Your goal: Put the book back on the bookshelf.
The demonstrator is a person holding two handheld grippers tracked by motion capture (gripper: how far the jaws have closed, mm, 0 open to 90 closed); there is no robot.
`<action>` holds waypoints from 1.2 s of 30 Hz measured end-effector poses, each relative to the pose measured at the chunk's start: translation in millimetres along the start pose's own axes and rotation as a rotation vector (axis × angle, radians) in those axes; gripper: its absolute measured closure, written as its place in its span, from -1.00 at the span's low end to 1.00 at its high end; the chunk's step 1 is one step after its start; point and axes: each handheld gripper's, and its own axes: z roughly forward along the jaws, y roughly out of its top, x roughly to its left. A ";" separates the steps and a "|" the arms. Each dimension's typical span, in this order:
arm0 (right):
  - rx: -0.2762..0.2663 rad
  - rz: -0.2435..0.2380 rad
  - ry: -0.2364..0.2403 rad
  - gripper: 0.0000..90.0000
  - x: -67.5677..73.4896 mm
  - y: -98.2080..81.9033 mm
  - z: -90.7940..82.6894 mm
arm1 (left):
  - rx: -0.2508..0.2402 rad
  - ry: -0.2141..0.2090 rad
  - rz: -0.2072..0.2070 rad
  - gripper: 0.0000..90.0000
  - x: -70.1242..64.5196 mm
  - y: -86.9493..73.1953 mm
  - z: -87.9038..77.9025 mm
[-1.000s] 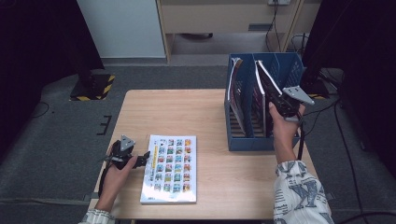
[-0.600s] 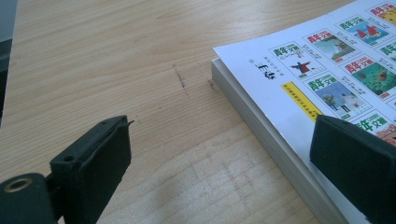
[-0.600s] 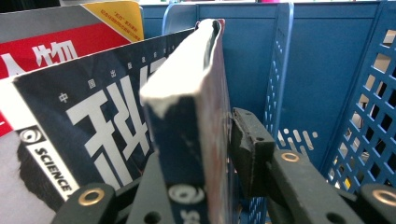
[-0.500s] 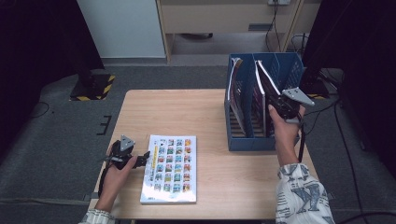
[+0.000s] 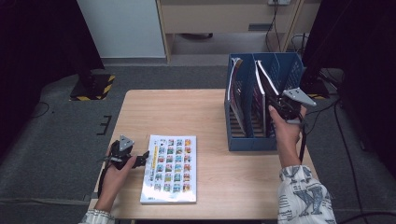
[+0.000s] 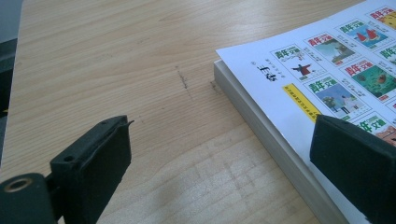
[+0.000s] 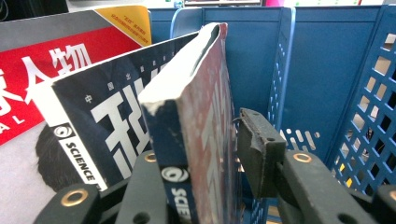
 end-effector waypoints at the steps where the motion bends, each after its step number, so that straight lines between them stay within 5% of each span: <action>1: 0.000 0.001 0.000 0.42 -0.1 0.2 -0.9 | 0.000 0.000 0.000 -0.88 0.1 -0.1 0.0; 6: -0.004 -0.016 -0.003 0.23 -0.1 -1.5 -5.1 | 0.000 0.000 0.000 -0.88 -0.5 0.1 0.3; 36: 0.008 -0.015 0.027 0.18 4.6 -8.2 -24.4 | 0.000 0.001 0.000 -0.88 -1.1 0.4 -0.8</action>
